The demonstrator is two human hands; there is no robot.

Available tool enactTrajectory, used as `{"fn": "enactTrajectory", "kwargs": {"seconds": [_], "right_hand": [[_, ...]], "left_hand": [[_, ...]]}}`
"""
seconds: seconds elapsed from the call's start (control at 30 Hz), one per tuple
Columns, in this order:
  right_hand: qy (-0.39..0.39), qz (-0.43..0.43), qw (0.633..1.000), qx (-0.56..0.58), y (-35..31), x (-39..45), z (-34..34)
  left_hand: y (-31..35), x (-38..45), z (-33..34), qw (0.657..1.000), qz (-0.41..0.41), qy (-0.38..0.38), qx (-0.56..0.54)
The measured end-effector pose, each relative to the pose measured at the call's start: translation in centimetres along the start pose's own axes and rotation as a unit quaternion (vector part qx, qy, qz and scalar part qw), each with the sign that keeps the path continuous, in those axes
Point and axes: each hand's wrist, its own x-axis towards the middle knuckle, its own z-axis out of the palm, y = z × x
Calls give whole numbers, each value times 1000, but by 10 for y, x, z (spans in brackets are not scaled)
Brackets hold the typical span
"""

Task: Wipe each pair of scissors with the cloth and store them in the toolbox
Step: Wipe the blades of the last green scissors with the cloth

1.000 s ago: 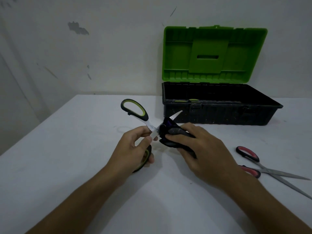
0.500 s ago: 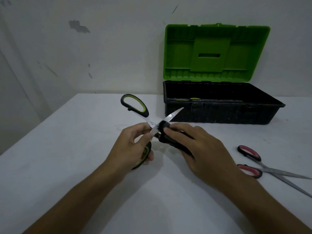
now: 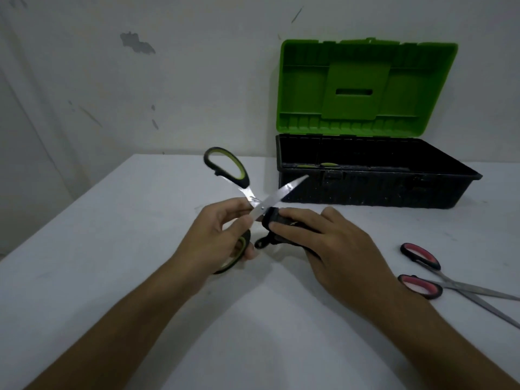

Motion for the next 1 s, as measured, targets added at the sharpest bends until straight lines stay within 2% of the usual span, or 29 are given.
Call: {"fn": "enactTrajectory", "kwargs": {"seconds": [0.13, 0.3, 0.43, 0.57, 0.7, 0.8, 0.87, 1.0], "right_hand": [[-21, 14, 1000, -17, 16, -9, -2], [49, 18, 998, -18, 9, -6, -8], [-2, 24, 1000, 5, 1, -3, 3], [-33, 34, 999, -15, 16, -9, 4], [28, 51, 998, -31, 20, -11, -5], [70, 25, 997, -29, 8, -5, -10], [46, 5, 999, -27, 0, -2, -4], [8, 39, 999, -16, 5, -2, 1]], "left_hand": [[5, 4, -18, 999, -4, 32, -21], [0, 4, -11, 999, -7, 35, 25], [-1, -2, -1, 1000, 14, -20, 19], [2, 3, -14, 1000, 10, 11, -15], [-1, 4, -16, 999, -3, 42, -28], [-3, 2, -9, 999, -13, 23, -18], [-2, 0, -5, 999, -17, 4, -41], [0, 2, -8, 999, 2, 2, -48]]}}
